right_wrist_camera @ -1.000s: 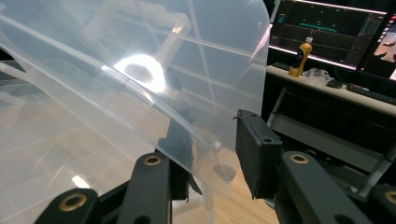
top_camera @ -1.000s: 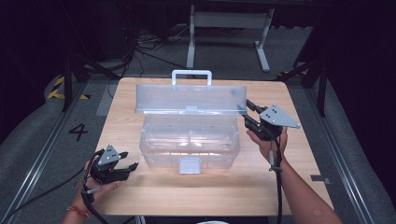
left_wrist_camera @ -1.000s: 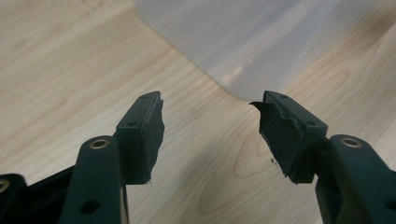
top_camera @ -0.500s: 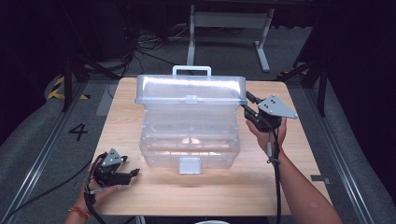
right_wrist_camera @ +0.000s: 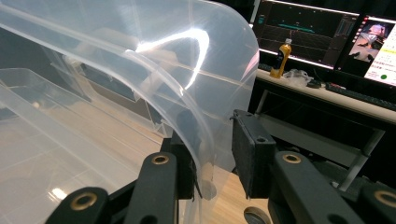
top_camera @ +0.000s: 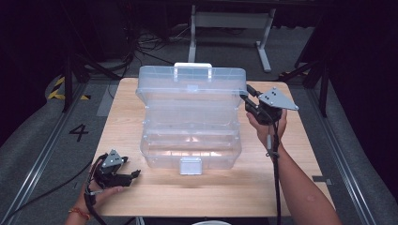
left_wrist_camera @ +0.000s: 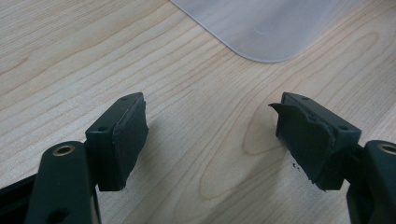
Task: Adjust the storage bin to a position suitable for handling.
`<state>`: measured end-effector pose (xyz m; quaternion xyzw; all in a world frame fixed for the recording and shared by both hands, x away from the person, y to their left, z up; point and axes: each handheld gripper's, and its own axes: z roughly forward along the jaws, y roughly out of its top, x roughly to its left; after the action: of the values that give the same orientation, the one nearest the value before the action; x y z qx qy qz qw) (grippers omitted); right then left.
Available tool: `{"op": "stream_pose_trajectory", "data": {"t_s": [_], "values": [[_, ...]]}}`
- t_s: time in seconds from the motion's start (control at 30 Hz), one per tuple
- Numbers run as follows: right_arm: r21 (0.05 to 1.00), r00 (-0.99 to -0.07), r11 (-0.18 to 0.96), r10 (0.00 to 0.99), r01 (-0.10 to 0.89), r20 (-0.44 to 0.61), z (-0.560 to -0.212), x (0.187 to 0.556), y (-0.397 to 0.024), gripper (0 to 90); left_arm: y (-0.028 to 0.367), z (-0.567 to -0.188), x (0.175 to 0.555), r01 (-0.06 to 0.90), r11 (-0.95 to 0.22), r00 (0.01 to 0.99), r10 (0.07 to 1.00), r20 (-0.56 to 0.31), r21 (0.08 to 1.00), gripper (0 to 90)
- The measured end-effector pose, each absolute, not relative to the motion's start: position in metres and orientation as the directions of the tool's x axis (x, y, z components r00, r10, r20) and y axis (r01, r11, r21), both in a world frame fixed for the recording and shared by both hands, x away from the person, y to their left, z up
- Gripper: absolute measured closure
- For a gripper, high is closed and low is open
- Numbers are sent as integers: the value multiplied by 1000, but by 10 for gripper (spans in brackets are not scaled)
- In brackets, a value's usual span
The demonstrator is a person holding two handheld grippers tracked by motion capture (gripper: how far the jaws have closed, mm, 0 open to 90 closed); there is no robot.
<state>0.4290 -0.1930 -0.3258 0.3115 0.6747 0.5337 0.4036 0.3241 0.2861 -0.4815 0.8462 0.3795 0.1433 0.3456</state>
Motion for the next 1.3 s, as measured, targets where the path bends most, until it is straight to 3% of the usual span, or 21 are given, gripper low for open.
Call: {"op": "stream_pose_trajectory", "data": {"t_s": [0.27,0.77,1.3], "values": [[974,-469,227,859,-12,-206,-323,433,-192,721,286,-482,324,542,-474,673,740,-20,694,252],[945,-366,326,875,-40,-317,-310,444,-180,798,286,-482,324,540,-475,674,739,-18,695,251],[945,-351,327,886,11,-302,-301,469,-176,833,286,-482,324,541,-476,676,737,-21,693,247]]}}
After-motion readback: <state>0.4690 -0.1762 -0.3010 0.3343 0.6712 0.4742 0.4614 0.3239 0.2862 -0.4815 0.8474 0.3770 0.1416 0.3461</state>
